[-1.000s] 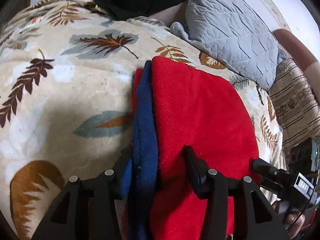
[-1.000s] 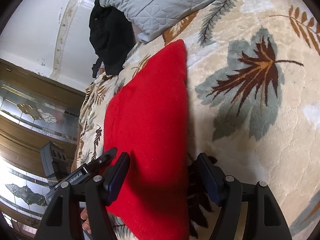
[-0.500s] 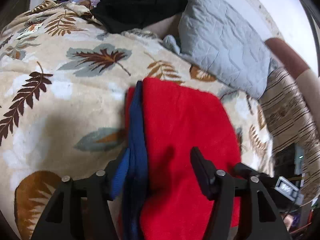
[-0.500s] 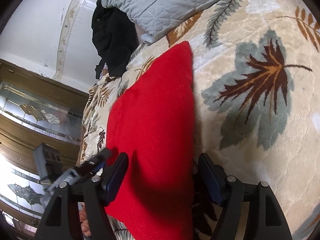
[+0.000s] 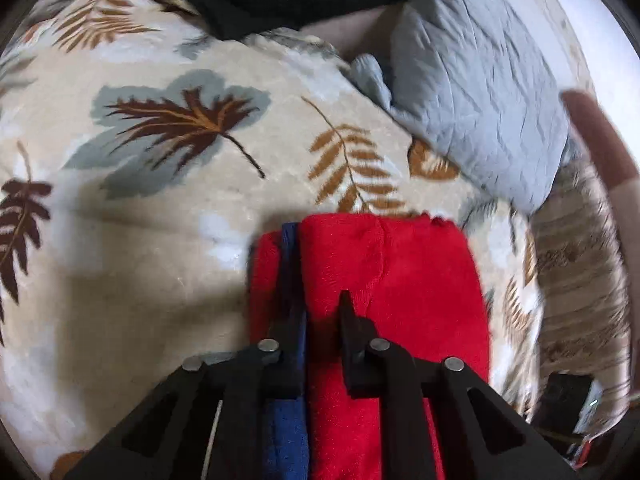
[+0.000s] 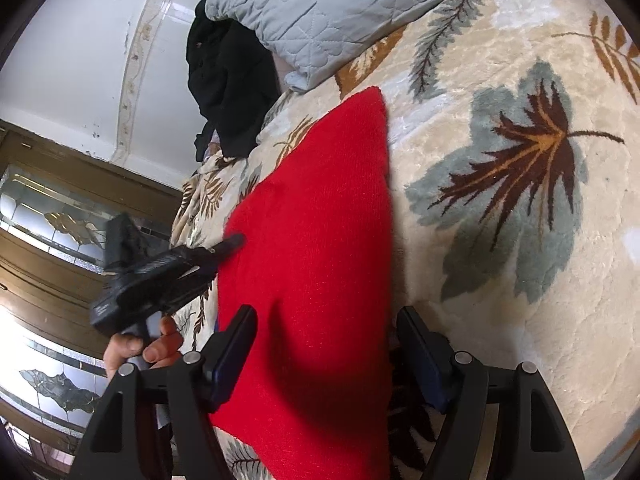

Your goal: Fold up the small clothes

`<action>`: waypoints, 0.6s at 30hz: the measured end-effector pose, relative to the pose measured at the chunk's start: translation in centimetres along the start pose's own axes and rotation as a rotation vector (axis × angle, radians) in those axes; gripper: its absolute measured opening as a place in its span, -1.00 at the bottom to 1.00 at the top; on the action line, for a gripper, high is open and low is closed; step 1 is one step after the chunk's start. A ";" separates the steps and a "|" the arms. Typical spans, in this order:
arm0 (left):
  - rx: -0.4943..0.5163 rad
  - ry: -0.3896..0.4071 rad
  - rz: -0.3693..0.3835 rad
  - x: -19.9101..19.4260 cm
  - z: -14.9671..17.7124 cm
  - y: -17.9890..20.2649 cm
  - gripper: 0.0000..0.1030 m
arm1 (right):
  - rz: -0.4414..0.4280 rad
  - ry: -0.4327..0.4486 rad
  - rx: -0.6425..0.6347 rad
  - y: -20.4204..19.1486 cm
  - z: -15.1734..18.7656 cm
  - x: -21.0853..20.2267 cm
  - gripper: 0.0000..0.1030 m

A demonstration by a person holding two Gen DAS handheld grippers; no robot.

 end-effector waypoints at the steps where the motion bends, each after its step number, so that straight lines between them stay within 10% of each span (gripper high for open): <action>1: 0.027 0.039 -0.001 -1.0 0.3 0.7 -0.77 | -0.003 0.003 -0.002 0.0 0.0 -0.2 0.47; 3: 0.115 0.143 0.017 -3.5 1.7 2.5 -0.77 | -0.010 0.011 -0.008 0.1 0.0 -0.6 0.47; 6: 0.053 0.026 -0.084 0.0 2.6 -0.8 -0.73 | -0.011 0.026 0.000 0.6 -0.1 -1.0 0.47; 12: 0.057 0.047 -0.071 -1.8 1.4 0.3 -0.63 | -0.018 0.037 0.004 1.1 0.6 -2.3 0.60; 18: 0.189 0.054 -0.033 -6.2 6.6 3.2 0.10 | -0.036 0.045 0.016 1.6 2.2 -3.8 0.64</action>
Point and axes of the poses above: each gripper's, at about its wrist camera, not at the fingertips, and x roughly the way its jaws point, y to its right, z to its underside, the point moved 3 cm from there along x, roughly the way its jaws point, and after that the axes turned 14 degrees about z, right-handed, at the moved point
